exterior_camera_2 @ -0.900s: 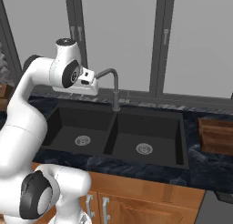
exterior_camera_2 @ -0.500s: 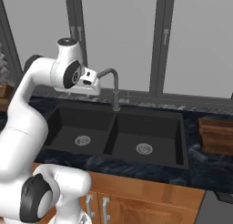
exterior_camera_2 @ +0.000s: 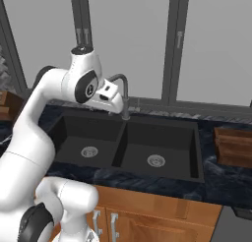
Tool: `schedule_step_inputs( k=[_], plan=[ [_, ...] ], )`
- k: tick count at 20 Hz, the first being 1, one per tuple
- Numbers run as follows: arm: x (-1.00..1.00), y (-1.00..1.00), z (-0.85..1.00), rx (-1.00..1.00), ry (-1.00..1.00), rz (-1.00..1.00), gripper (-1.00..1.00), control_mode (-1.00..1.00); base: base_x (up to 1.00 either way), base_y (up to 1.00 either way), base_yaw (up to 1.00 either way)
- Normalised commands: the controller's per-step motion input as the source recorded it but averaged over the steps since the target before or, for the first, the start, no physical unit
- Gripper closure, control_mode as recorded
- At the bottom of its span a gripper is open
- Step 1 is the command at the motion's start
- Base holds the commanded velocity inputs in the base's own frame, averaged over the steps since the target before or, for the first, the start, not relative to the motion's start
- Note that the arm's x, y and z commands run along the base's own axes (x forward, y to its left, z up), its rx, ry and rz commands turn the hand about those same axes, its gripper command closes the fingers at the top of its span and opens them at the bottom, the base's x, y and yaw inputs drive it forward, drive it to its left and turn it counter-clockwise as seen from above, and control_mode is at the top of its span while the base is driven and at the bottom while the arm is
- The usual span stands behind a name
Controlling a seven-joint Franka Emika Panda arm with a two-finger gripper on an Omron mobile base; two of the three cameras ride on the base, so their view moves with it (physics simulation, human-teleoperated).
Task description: Pick up all produce items and place them in the sink. Turn on the sink faucet to wash them. Then turn the sink off and put them in the tray.
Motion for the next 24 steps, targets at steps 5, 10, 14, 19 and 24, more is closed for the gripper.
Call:
schedule_step_inputs(
  k=[5,10,14,19,24],
  plan=[
    [-0.11,-0.71,0.0,0.0,0.21,-0.58,-1.0,-1.0,0.0,0.0,0.0],
    [-0.03,-0.67,0.0,0.0,0.13,-0.47,-1.0,-1.0,0.0,0.0,0.0],
    [0.0,-0.6,0.0,0.0,0.06,-0.34,-1.0,-1.0,0.0,0.0,0.0],
    [0.0,-0.35,0.0,0.0,0.03,-0.3,-1.0,-1.0,0.0,0.0,0.0],
    [0.0,-0.23,0.0,0.0,0.06,-0.27,-1.0,-1.0,0.0,0.0,0.0]
  ],
)
